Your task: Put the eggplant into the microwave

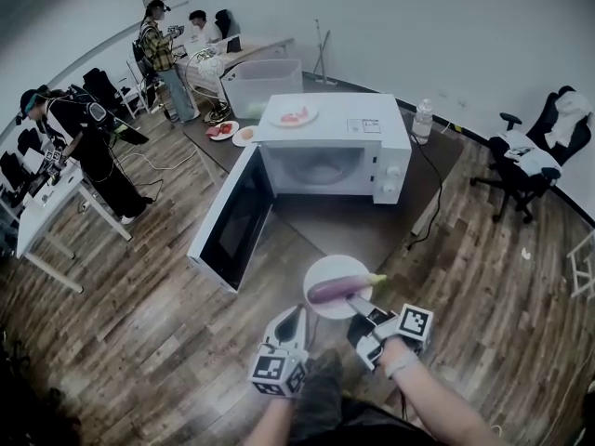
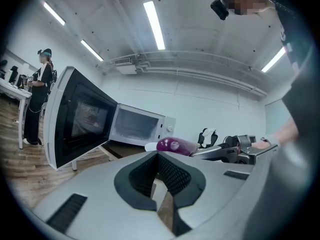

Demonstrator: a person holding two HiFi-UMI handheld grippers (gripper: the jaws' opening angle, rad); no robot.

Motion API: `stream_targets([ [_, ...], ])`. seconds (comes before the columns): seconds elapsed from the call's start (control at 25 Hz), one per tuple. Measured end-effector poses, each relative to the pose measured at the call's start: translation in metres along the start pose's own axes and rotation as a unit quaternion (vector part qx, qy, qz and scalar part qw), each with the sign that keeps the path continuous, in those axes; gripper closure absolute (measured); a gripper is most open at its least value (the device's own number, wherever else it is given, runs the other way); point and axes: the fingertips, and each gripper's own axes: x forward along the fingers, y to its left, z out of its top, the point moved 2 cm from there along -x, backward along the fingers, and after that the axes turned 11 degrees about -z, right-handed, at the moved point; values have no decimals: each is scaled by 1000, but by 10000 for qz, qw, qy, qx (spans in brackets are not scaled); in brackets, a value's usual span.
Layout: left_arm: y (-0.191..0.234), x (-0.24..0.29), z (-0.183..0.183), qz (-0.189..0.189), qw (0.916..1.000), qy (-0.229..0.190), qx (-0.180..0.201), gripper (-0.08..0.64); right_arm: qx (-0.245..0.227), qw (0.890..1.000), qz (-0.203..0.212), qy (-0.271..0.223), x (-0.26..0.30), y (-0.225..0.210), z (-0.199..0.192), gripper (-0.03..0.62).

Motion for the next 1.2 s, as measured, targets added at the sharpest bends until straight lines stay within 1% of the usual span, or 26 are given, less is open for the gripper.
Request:
stream_targets([
  [0.16, 10, 16, 3, -7, 10000, -7, -16, 568, -12, 10000, 13, 35, 16, 3, 12, 565],
  [0.32, 26, 34, 6, -54, 10000, 40, -19, 568, 15, 10000, 72, -39, 35, 9, 29, 565],
  [0.8, 87, 105, 15, -370, 9991, 184, 133, 568, 84, 9995, 44, -299, 112, 26, 89, 565],
  [1.0, 112, 130, 14, -450, 9987, 232, 57, 568, 144, 9990, 113, -412, 145, 29, 112, 565],
  [1.2, 132, 155, 11, -530, 9982, 294, 44, 568, 199, 9983, 59, -539, 175, 26, 134, 565],
])
